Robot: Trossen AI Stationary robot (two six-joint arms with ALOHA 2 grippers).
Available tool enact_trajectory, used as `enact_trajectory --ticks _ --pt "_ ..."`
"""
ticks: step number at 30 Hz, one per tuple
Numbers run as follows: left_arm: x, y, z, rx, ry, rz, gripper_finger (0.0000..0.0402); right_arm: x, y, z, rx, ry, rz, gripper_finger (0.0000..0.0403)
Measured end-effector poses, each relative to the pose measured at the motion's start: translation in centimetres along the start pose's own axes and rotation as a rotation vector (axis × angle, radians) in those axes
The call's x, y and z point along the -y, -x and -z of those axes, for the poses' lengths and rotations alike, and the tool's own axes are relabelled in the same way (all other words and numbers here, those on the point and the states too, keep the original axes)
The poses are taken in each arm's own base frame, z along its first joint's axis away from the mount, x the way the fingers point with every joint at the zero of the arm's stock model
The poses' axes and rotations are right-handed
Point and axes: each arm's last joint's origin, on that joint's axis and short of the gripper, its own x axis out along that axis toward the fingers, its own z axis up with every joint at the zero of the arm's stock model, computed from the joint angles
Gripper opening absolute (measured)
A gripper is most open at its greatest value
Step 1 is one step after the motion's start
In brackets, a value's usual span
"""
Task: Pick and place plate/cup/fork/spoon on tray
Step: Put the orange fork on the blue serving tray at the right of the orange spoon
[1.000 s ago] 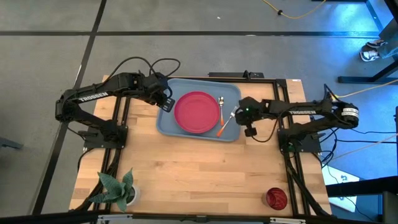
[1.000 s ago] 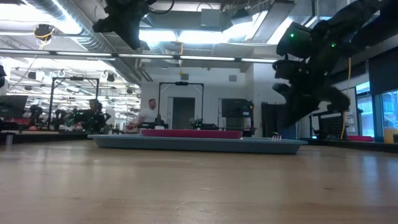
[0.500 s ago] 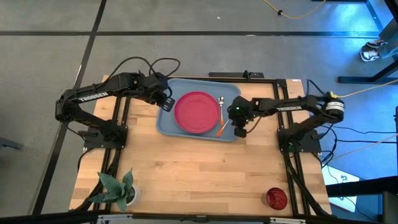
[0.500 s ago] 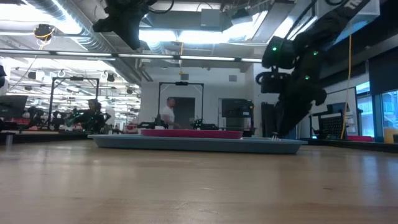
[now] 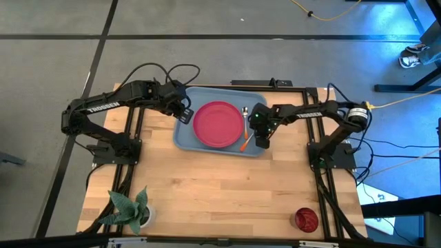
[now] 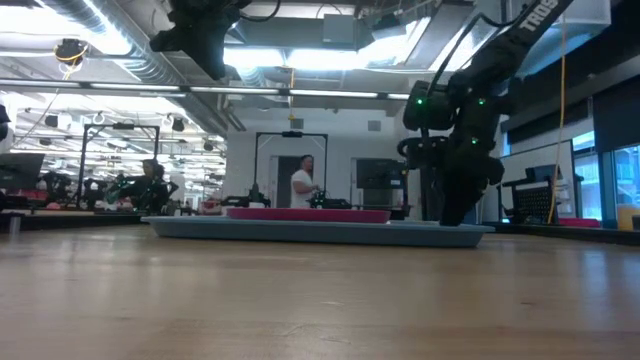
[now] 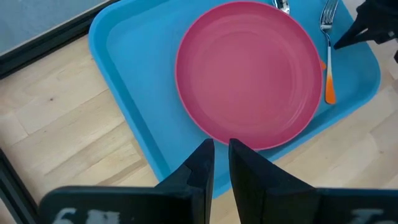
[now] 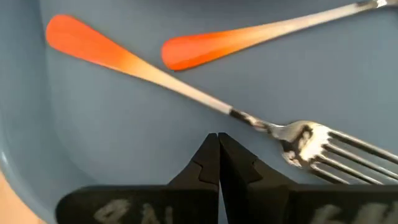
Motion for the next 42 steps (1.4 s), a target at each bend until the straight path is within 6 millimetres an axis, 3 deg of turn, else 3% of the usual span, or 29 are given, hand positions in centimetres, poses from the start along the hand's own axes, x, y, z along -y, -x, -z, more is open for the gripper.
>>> enact_trajectory --ticks 7,12,19,28,42 --pt "0.0 0.0 0.0 0.0 0.0 0.0 0.0041 1.5 0.9 -0.7 0.032 0.03 0.026 0.0" --pt "0.0 0.0 0.0 0.0 0.0 0.0 0.0041 2.9 1.1 -0.1 0.005 -0.022 0.035 0.0" --pt "0.0 0.0 0.0 0.0 0.0 0.0 0.0041 2.6 1.6 0.8 -0.057 -0.053 -0.069 0.0" --pt "0.0 0.0 0.0 0.002 0.0 -0.002 0.0041 3.6 0.3 0.7 -0.047 -0.077 -0.059 0.0" --pt "0.0 0.0 0.0 0.002 0.0 -0.002 0.0041 4.8 0.8 0.1 -0.009 -0.094 -0.015 0.0"
